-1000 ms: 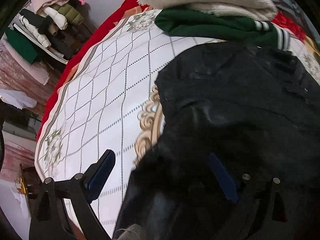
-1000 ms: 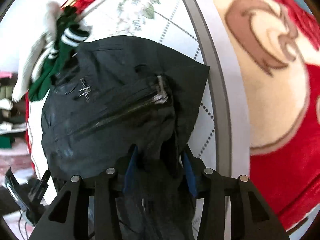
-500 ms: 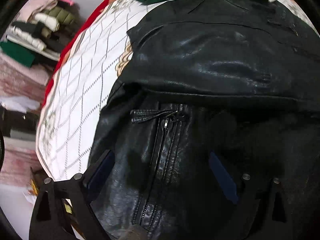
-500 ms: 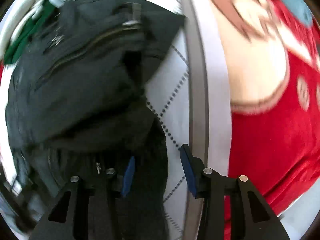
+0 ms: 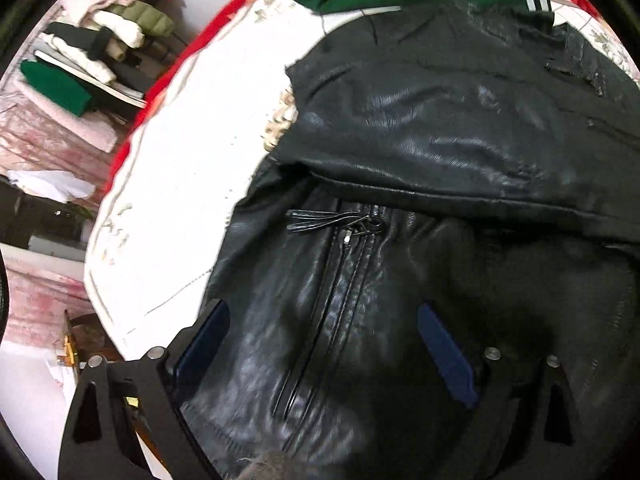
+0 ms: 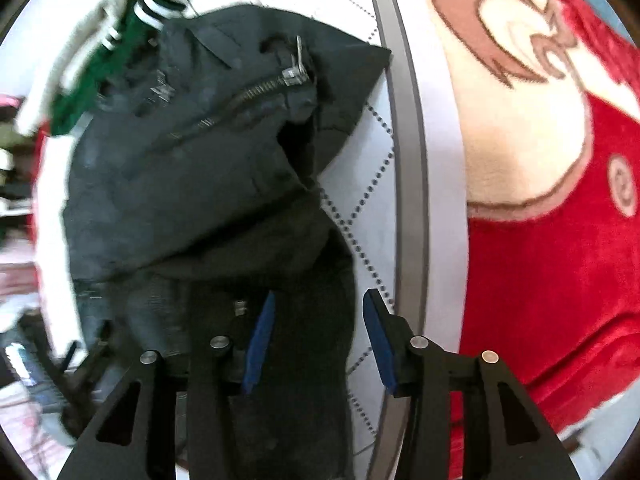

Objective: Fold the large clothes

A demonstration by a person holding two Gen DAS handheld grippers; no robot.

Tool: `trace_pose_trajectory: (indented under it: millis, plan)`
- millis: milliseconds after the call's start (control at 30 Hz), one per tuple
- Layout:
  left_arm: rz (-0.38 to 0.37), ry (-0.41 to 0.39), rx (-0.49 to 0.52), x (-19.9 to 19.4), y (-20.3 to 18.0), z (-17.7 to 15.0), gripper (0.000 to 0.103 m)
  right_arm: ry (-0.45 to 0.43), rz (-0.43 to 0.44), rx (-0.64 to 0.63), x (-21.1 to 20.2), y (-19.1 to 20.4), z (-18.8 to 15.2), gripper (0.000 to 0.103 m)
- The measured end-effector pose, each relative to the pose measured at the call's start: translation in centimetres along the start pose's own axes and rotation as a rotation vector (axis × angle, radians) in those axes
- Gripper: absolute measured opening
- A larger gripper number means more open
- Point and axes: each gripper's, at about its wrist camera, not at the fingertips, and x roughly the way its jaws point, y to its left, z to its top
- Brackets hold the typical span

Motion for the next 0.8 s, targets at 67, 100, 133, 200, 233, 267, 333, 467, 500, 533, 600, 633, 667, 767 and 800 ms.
trace_pose_trajectory:
  millis: [67, 100, 133, 200, 233, 267, 333, 467, 500, 533, 600, 633, 667, 767, 800]
  plan:
    - [0.039, -0.03, 0.0, -1.9, -0.6, -0.5, 0.096, 0.0, 0.081, -0.002, -1.3, -1.2, 0.4, 0.055]
    - [0.066, -0.05, 0.005, -3.2, -1.2, -0.9, 0.096, -0.003, 0.14, -0.012, -2.2, -2.0, 0.7, 0.056]
    - [0.084, -0.064, 0.012, -4.3, -1.8, -1.2, 0.096, -0.001, 0.194, -0.027, -3.0, -2.8, 1.1, 0.058]
    - [0.129, -0.094, 0.022, -6.7, -3.4, -2.4, 0.096, 0.022, 0.265, -0.073, -4.4, -4.1, 2.1, 0.064]
    - [0.143, -0.099, 0.027, -7.9, -4.4, -3.1, 0.096, 0.031, 0.284, -0.101, -5.2, -4.5, 2.2, 0.068]
    - [0.155, -0.101, 0.033, -9.1, -5.6, -3.9, 0.096, 0.037, 0.297, -0.127, -5.7, -5.0, 2.1, 0.07]
    - [0.179, -0.1, 0.056, -10.8, -7.8, -4.9, 0.096, 0.052, 0.326, -0.188, -7.4, -6.7, 2.7, 0.077]
    - [0.179, -0.068, 0.127, -13.3, -13.2, -8.0, 0.096, 0.101, 0.361, -0.231, -8.4, -8.9, 4.2, 0.078]
    - [0.164, -0.055, 0.146, -13.9, -14.6, -8.7, 0.096, 0.109, 0.368, -0.241, -8.6, -9.8, 4.3, 0.078]
    - [0.155, -0.048, 0.166, -14.4, -16.0, -9.3, 0.096, 0.115, 0.367, -0.252, -8.8, -10.7, 4.3, 0.078]
    - [0.148, -0.045, 0.218, -15.2, -18.7, -10.6, 0.096, 0.123, 0.355, -0.258, -9.1, -12.2, 4.4, 0.078]
    - [0.155, -0.048, 0.26, -15.5, -20.4, -11.4, 0.096, 0.127, 0.357, -0.253, -9.1, -12.9, 4.6, 0.078]
    - [0.162, -0.051, 0.297, -15.4, -21.7, -11.8, 0.096, 0.13, 0.358, -0.247, -9.2, -13.6, 4.7, 0.078]
    - [0.186, -0.059, 0.383, -15.0, -25.2, -13.5, 0.096, 0.137, 0.355, -0.222, -8.7, -14.9, 4.9, 0.078]
    - [0.197, -0.057, 0.412, -14.5, -26.3, -13.9, 0.096, 0.14, 0.354, -0.214, -8.6, -15.3, 5.1, 0.078]
